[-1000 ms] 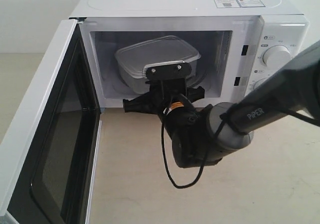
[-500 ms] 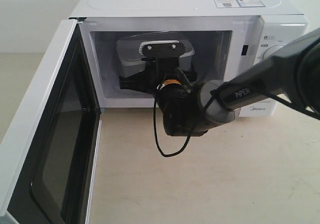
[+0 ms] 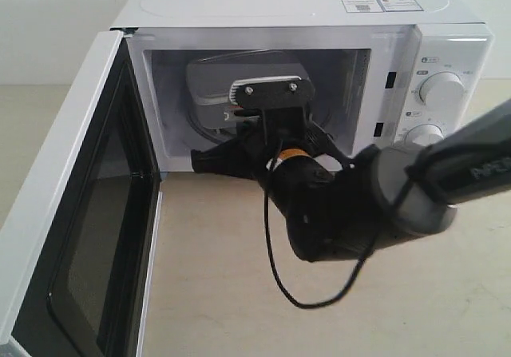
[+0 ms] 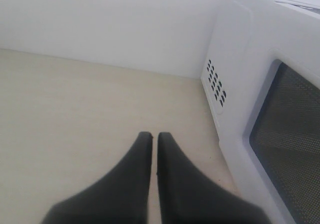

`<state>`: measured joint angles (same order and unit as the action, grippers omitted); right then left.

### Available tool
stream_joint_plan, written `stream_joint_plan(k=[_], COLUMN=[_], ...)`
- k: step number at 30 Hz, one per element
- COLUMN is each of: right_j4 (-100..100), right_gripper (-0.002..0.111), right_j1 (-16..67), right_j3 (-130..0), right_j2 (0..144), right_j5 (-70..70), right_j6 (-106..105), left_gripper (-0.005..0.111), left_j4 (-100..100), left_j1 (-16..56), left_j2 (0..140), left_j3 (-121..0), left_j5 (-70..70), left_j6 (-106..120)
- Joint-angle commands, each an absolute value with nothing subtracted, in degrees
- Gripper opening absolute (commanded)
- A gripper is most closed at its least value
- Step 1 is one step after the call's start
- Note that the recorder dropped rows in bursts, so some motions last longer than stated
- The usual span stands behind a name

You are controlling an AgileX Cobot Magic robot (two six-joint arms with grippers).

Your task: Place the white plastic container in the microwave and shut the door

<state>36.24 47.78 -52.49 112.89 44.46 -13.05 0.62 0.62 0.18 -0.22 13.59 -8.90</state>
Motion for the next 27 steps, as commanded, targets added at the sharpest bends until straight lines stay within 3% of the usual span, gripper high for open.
stream_joint_plan(k=[1,6,21,24,27], right_j4=[38.31,38.31,38.51,39.12,39.44], right_gripper=[0.001,0.001,0.001,0.001,0.001], right_j1=[50.87,53.82,53.82,53.82,53.7], right_j3=[-43.71,-36.34,-35.83,-35.83,-31.49], right_j2=[105.75,97.5,96.06,90.06,77.91], right_j5=[44.35,38.2,34.83,24.27,18.12], right_j6=[-13.44,-12.55,-15.22,-16.94,-33.99], left_gripper=[0.004,0.004,0.004,0.004,0.004], left_j4=[0.88,0.88,0.88,0.88,0.88], left_j1=[0.56,0.56,0.56,0.56,0.56], left_j2=[0.0,0.0,0.0,0.0,0.0], left_j3=[0.0,0.0,0.0,0.0,0.0], left_j5=[13.29,13.29,13.29,13.29,13.29], left_j6=[-9.34,-9.34,-9.34,-9.34,-9.34])
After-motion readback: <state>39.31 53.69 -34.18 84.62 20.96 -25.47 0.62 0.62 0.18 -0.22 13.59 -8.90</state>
